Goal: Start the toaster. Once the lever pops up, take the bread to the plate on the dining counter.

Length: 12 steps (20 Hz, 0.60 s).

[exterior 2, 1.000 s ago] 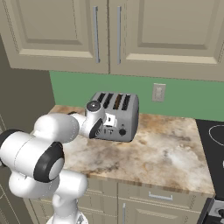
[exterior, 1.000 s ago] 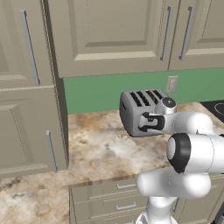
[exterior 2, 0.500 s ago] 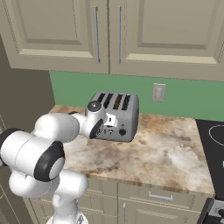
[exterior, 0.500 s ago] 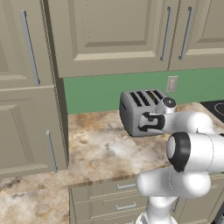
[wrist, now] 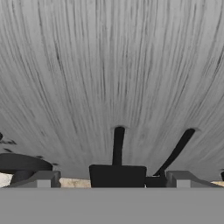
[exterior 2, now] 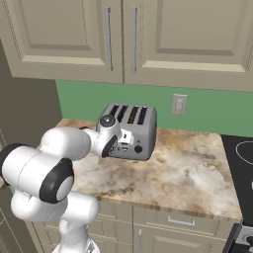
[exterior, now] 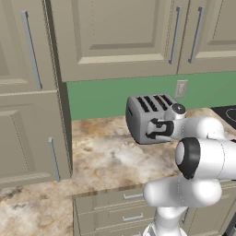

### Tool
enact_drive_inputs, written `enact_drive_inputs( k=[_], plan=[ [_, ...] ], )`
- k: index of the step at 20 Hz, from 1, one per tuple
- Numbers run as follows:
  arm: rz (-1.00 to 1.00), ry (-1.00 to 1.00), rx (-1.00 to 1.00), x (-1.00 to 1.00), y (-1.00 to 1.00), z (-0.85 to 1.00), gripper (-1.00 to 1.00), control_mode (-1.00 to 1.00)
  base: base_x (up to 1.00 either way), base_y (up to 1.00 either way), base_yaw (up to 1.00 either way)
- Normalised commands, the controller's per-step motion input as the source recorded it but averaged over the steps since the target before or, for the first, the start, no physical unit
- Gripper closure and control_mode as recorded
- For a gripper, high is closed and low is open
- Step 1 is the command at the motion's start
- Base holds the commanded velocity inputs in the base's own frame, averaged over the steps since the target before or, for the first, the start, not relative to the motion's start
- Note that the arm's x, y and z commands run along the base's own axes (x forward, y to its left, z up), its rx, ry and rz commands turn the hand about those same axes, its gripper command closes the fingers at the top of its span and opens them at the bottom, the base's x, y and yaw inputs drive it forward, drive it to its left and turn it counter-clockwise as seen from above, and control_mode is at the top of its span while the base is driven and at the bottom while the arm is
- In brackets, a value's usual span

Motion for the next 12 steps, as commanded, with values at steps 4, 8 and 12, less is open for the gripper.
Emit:
enact_drive_inputs(
  k=[4,8,12],
  plan=[
    [0.00,0.00,0.00,-0.01,0.00,-0.16,-1.00,-1.00,0.00,0.00,0.00],
    [0.00,0.00,0.00,0.00,0.00,-0.13,-1.00,-1.00,0.00,0.00,0.00],
    [0.00,0.00,0.00,0.00,0.00,-0.13,-1.00,-1.00,0.00,0.00,0.00]
  ],
)
